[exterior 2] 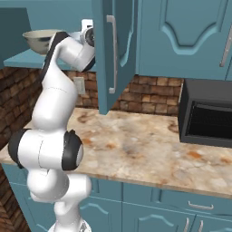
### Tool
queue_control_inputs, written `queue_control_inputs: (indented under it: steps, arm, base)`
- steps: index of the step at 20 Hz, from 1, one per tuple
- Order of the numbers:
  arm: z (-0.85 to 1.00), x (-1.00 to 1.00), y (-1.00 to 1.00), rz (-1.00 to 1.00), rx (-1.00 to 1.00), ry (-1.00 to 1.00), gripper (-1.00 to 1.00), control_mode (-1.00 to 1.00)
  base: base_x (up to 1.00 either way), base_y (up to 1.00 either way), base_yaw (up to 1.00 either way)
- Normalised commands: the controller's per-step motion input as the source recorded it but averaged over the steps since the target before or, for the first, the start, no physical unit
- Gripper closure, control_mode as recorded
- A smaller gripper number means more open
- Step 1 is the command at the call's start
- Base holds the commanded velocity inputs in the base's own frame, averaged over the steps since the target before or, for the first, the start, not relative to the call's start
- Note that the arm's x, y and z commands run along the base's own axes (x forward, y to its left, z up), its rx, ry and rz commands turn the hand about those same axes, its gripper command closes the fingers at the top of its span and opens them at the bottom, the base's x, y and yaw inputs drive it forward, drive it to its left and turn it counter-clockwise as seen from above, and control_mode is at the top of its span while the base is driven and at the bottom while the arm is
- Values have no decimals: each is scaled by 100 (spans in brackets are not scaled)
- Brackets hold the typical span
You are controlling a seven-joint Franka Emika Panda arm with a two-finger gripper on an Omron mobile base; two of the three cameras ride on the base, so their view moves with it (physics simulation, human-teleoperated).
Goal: Pick up the bowls from the cabinet and place each bowl in front of a stool on the dining counter.
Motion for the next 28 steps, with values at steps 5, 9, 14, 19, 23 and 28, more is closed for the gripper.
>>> queue_control_inputs:
  steps: [5, 9, 14, 19, 23, 28]
  arm:
    - [-3, 30, 1, 4, 0, 3, -100, -100]
    - [-7, 26, 11, 1, 0, 3, -100, -100]
    - [0, 30, 13, 0, 0, 2, -100, -100]
    - [-5, 21, 6, 0, 0, 5, 100, -100]
    - [-18, 18, 16, 0, 0, 11, 100, -100]
    - [-2, -1, 4, -2, 0, 0, 100, -100]
  base:
    - [0, 0, 0]
    - [0, 0, 0]
    - [0, 0, 0]
    - [0, 0, 0]
    - [0, 0, 0]
    - [0, 0, 0]
